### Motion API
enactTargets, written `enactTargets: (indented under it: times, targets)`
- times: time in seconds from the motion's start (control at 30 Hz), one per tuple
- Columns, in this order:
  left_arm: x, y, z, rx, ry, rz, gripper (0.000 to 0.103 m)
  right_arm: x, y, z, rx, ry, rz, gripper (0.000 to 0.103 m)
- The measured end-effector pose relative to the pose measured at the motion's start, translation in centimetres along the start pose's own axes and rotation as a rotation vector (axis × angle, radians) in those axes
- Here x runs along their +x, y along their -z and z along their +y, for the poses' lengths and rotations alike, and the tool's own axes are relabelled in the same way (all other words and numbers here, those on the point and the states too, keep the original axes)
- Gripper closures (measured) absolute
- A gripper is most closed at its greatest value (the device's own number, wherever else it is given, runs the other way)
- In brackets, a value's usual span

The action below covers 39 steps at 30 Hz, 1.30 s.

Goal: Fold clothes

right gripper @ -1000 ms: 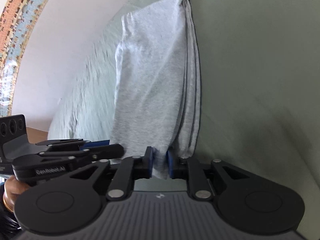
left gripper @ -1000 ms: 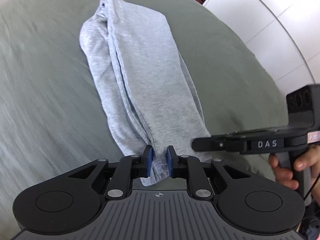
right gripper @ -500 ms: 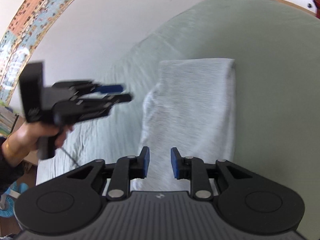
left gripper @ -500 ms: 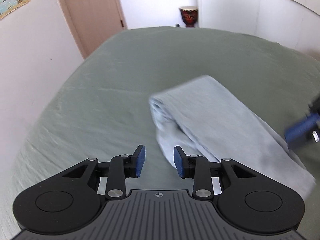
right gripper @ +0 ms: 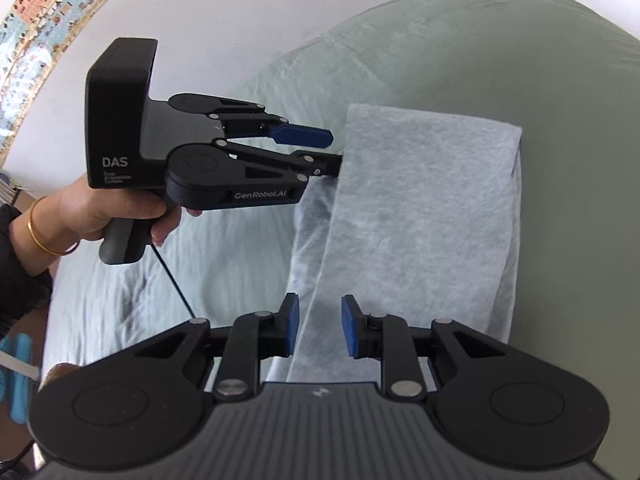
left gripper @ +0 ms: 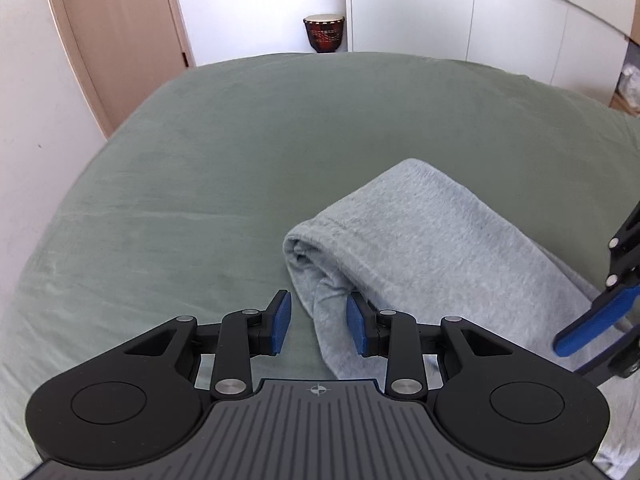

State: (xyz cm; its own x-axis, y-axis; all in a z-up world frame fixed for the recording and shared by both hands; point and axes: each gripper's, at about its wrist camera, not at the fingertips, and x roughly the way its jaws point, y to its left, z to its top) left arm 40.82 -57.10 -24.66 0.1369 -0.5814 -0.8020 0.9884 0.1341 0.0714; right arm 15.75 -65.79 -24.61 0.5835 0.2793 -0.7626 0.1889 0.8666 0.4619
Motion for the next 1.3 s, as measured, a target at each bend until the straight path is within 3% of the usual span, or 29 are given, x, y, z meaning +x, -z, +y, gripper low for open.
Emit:
enactTargets:
  times: [0.07, 0.17, 0.33, 0.4, 0.53, 0.63, 0.8, 0.87, 1.0, 1.13, 1.3]
  targets:
    - [0.4, -0.1, 0.0, -0.005, 0.019, 0.007, 0.093, 0.7, -0.2, 0.2, 0.002, 0.005, 0.008, 0.078]
    - [0.7, 0.0, 0.1, -0.062, 0.028, 0.017, 0.100, 1.8, 0.0, 0.1, 0.012, 0.029, 0.028, 0.078]
    - [0.6, 1.7, 2.4, -0.241, -0.007, 0.043, 0.101, 2.5, 0.8, -0.5, 0.024, 0.047, 0.045, 0.078]
    - [1.0, 2.7, 3.1, -0.267, -0.070, 0.056, 0.101, 2.6, 0.9, -0.7, 0.032, 0.041, 0.042, 0.078]
    - [0.1, 2.8, 3.8, -0.335, -0.070, 0.011, 0.100, 1.5, 0.6, -0.9, 0.041, 0.018, 0.021, 0.078]
    - [-1.8, 2.3, 3.5, -0.351, 0.021, -0.069, 0.100, -0.2, -0.7, -1.6, 0.047, 0.016, -0.057, 0.078]
    - [-3.6, 0.1, 0.1, -0.292, 0.157, -0.158, 0.099, -1.7, -3.9, -4.6, 0.106, 0.112, -0.160, 0.078]
    - [-2.9, -0.6, -1.2, -0.265, 0.147, -0.151, 0.099, -1.4, -5.2, -5.4, 0.118, 0.149, -0.185, 0.078]
    - [1.3, -1.0, -2.7, -0.241, 0.046, -0.044, 0.099, 0.6, -7.4, -7.4, 0.187, 0.215, -0.187, 0.078]
    - [3.2, 0.4, -1.5, -0.323, 0.088, -0.031, 0.099, 3.0, -8.2, -9.1, 0.236, 0.260, -0.157, 0.082]
    - [2.2, 1.4, -0.1, -0.400, 0.113, -0.037, 0.099, 2.0, -8.0, -9.6, 0.247, 0.271, -0.179, 0.084]
